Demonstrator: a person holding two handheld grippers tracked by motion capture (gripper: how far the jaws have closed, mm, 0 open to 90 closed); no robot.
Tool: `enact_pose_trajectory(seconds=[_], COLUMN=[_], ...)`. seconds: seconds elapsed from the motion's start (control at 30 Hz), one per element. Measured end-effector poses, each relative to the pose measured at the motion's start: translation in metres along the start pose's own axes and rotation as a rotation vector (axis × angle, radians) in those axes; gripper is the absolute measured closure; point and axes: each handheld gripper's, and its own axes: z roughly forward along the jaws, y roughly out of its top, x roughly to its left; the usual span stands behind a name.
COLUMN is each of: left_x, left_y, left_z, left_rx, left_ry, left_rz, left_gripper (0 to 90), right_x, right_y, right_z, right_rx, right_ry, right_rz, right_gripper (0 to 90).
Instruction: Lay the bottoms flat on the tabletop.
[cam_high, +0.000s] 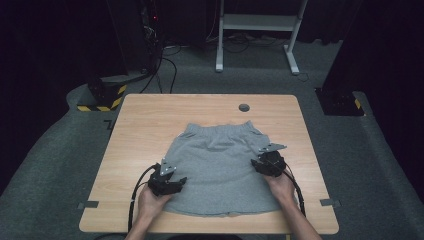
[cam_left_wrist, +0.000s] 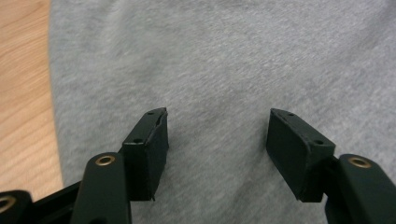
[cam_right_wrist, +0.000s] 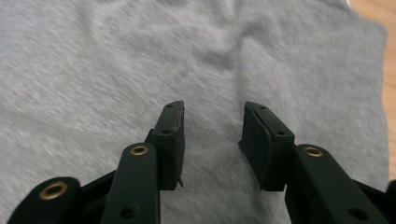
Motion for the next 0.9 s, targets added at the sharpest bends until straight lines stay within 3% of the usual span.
enact_pose_trajectory(seconds=[0.23,0.3,0.37,0.43,0.53,0.6,0.67,0.73,0.9], left_x=[-0.006,-0.005,-0.002,-0.002,0.002,0.008,0.012,0.012,-0.005], left_y=[0.052,0.065,0.074,0.082,0.081,0.074,0.063,0.056,0.041], left_z=[0.020,0.034,0.048,0.059,0.070,0.075,0.071,0.064,0.046], left_rx=[-0.079,-0.079,-0.082,-0.079,-0.044,-0.009,-0.044,-0.050,-0.029], left_ry=[-0.025,-0.027,-0.060,-0.057,-0.021,-0.005,-0.008,-0.034,-0.031], left_rz=[0.020,-0.002,-0.056,-0.068,-0.073,-0.084,-0.103,-0.120,-0.056], left_gripper=[40.3,40.4,42.0,42.9,43.8,43.9,46.0,46.6,45.7], right_x=[0.008,0.012,0.016,0.019,0.018,0.014,0.012,0.015,0.031], right_y=[0.023,0.028,0.031,0.033,0.031,0.026,0.022,0.016,0.005], right_z=[0.006,0.012,0.020,0.027,0.035,0.035,0.032,0.027,0.015], right_rx=[-0.078,-0.096,-0.108,-0.097,-0.050,-0.055,-0.060,-0.060,-0.054], right_ry=[0.053,0.060,0.048,0.056,0.055,0.060,0.068,0.063,0.087], right_rz=[0.028,0.028,0.003,0.004,0.026,0.041,0.039,0.008,-0.045], right_gripper=[53.4,53.9,55.4,57.6,60.6,61.7,61.9,61.8,61.3])
